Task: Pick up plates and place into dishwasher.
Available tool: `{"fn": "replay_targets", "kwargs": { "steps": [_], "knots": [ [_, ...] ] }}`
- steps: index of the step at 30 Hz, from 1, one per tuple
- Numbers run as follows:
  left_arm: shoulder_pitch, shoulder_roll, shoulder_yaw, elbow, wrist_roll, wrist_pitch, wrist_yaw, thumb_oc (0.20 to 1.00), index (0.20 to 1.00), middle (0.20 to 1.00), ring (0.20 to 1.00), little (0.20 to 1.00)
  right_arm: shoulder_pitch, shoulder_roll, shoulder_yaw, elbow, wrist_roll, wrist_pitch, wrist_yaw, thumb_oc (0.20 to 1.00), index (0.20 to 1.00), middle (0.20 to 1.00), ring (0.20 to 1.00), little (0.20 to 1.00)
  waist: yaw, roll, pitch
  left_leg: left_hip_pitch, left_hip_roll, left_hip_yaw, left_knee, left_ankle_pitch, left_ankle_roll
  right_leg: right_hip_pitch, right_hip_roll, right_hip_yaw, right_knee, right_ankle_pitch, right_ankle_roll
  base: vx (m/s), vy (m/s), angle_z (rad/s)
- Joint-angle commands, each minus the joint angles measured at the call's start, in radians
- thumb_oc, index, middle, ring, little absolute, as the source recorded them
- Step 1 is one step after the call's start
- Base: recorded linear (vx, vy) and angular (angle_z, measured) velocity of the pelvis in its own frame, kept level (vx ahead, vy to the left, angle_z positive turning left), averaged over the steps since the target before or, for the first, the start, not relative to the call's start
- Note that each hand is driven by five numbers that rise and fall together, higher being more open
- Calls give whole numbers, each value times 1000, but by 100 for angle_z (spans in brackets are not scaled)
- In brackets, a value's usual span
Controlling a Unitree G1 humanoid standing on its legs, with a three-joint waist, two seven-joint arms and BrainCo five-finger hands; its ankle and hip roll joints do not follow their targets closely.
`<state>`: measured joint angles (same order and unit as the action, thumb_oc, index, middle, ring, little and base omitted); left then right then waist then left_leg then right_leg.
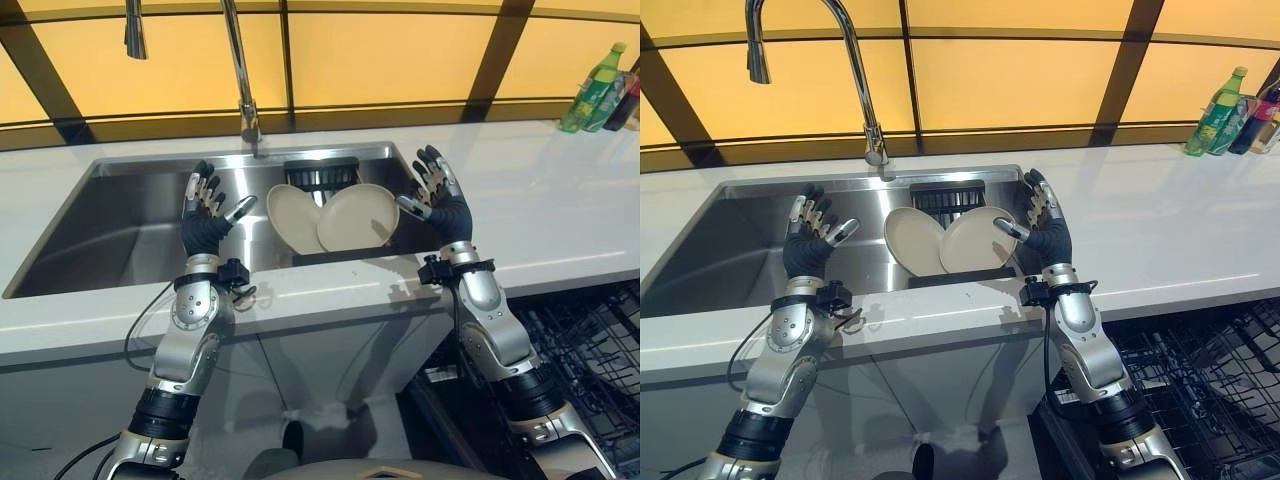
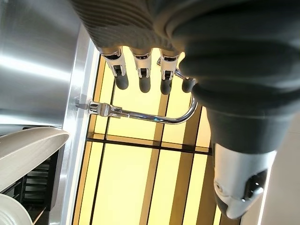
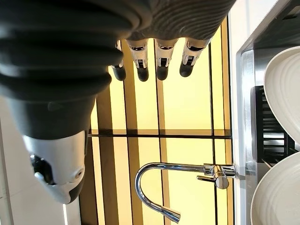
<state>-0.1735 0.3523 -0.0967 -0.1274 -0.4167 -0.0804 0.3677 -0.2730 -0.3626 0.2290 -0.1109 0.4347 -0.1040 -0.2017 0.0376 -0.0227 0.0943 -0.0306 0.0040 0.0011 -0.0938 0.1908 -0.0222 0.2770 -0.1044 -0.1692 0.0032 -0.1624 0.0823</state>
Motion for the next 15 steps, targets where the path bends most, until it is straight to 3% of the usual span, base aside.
{"fn": "replay_targets", "kwargs": {
  "steps": [1,15],
  "knots": [
    [-58,-6,-6,-9,-9,-44,-34,1000,1000,1000,1000,1000,-40,14,-57,-54,10,-58,-7,1000,1000,1000,1000,1000,-10,21,-37,147,111,8,22,-188,-80,-136,-50,33,-51,166,49,0,0,0],
    [-82,33,9,-20,66,-83,-51,1000,1000,1000,1000,1000,-28,8,-60,-48,12,-73,-4,1000,1000,1000,1000,1000,-22,22,-48,148,111,16,20,-189,-80,-140,-48,46,-60,172,51,0,0,0]
  ]
}}
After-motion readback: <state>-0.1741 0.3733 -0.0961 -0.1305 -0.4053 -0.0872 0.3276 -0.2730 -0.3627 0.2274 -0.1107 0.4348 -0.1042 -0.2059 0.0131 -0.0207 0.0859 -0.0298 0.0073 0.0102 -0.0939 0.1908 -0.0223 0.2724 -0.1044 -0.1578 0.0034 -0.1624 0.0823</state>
